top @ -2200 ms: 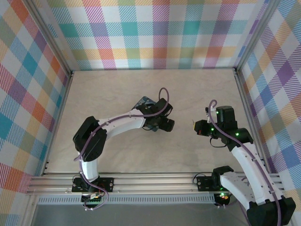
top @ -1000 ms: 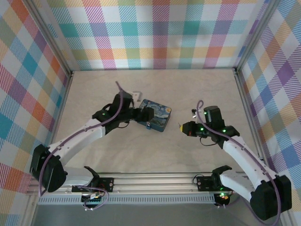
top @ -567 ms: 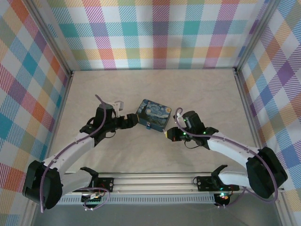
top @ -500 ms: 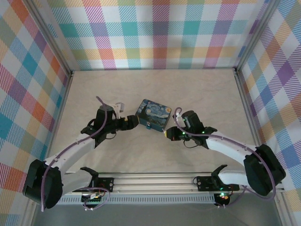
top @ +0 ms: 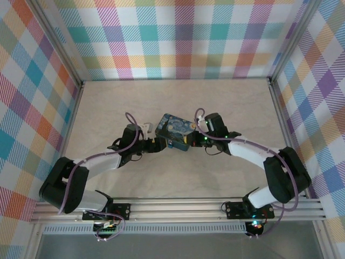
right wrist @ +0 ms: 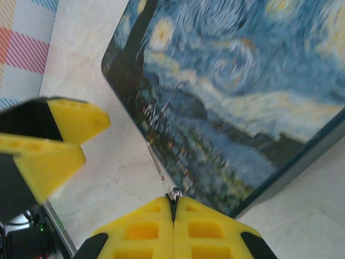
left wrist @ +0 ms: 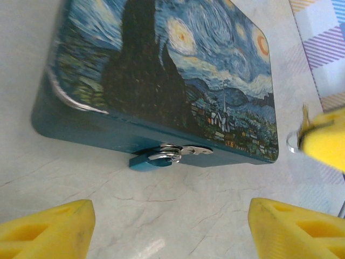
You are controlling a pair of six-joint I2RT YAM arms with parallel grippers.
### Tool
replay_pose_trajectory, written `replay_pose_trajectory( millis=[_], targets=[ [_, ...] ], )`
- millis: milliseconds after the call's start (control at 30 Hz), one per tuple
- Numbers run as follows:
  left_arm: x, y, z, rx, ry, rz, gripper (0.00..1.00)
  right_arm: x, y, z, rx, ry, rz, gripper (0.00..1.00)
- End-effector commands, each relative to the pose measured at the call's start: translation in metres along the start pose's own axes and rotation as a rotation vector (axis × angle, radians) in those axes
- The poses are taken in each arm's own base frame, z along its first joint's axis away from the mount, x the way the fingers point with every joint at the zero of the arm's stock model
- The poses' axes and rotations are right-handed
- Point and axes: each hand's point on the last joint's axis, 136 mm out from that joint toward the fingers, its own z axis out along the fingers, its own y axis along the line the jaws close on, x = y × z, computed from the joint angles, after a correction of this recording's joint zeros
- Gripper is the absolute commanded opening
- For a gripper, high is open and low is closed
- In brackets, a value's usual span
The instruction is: Unlock the padlock with the key
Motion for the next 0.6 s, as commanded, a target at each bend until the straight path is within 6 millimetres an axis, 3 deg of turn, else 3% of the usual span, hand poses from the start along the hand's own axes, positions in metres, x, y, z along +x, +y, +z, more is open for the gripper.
replay_pose_trajectory(
  millis=[0,267,567],
  targets=[
    [-0.010,-0.016,0.012,0.043,-0.040,0.060,0.75,-0.024,0.004,0.007,-0.046,-0.029,-0.029,0.01],
    [-0.006,-0.021,0.034,0.052,-0.021,0.110,0.73,-0.044,-0.002,0.023,-0.052,-0.033,-0.038,0.01],
    [-0.004,-0.011,0.050,0.021,-0.027,0.210,0.71,-0.037,-0.021,0.036,0.010,0.008,-0.032,0.01]
  ],
)
